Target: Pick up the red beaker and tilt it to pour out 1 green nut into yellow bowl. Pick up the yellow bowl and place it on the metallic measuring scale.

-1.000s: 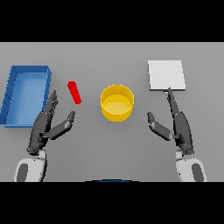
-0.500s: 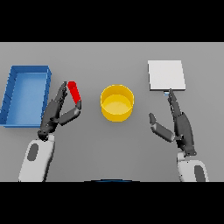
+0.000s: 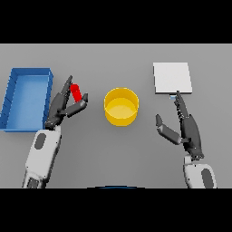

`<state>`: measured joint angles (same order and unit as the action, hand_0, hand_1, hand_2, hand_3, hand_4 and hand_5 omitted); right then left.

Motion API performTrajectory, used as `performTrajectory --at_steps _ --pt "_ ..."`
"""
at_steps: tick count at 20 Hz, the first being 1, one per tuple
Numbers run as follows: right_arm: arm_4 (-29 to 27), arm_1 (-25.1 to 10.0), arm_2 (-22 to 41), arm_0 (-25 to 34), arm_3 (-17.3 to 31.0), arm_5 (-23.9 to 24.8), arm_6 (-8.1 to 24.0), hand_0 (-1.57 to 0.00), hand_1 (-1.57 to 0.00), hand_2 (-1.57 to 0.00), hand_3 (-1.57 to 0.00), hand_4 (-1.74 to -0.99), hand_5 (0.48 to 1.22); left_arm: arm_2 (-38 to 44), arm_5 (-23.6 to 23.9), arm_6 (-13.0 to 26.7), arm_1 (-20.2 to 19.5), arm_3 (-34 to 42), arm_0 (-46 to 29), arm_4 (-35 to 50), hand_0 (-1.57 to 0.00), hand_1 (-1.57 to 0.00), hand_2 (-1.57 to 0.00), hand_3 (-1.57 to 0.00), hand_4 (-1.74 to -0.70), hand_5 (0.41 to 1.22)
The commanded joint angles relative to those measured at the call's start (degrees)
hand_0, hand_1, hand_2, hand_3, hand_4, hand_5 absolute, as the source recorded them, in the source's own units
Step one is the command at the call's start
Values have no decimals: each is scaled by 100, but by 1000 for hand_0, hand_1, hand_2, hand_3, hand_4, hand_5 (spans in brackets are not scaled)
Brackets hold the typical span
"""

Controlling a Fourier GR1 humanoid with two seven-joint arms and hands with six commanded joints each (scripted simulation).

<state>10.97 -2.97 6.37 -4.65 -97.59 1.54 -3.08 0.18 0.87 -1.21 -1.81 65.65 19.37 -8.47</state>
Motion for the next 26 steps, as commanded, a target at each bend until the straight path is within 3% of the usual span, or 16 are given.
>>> performTrajectory --at_steps 1,7,11,12,13,15,18,20,23,26 --pt "43 13 38 -15 1 4 -83 1 1 1 1 -1333 687 2 -11 -68 31 -163 114 -10 1 1 1 1 -1319 711" --pt "39 26 15 1 43 30 -115 1 1 1 1 -1315 682 168 -45 -24 -39 -724 685 21 1 1 1 1 -1322 710" --pt "35 6 12 -87 -58 31 -170 1 1 1 1 -1295 683 244 -13 -425 56 -1081 883 50 1 1 -30 -3 -1389 752" --pt "22 -42 -31 -49 -57 30 -172 1 1 1 1 -1291 684 258 55 -439 129 -1086 883 65 -81 -84 -122 -75 -1416 770" --pt "14 -39 -40 -23 -64 38 -135 1 1 1 1 -1289 684 329 130 -360 176 -1156 963 111 -253 -276 -307 -220 -1444 795" --pt "27 -27 -34 3 11 36 -72 1 1 1 1 -1285 683 357 376 -369 226 -1182 953 36 -681 -701 -715 -706 -1441 949" --pt "33 -17 7 0 4 2 -81 1 1 1 1 -1290 684 330 558 -648 280 -1348 1047 -189 -1115 -1125 -1133 -1128 -1443 1082" --pt "31 16 -15 98 110 31 -104 1 1 1 1 -1293 682 377 570 -777 330 -1399 1057 -204 -1279 -1286 -1290 -1288 -1447 1132" --pt "89 50 70 89 91 14 -185 1 1 1 1 -1296 682 400 627 -962 322 -1313 1026 -115 -1422 -1425 -1427 -1426 -1591 1123" --pt "119 3 43 138 189 18 -269 1 1 1 1 -1274 674 311 624 -914 257 -1134 1018 -33 -1495 -1496 -1497 -1497 -1664 1108"
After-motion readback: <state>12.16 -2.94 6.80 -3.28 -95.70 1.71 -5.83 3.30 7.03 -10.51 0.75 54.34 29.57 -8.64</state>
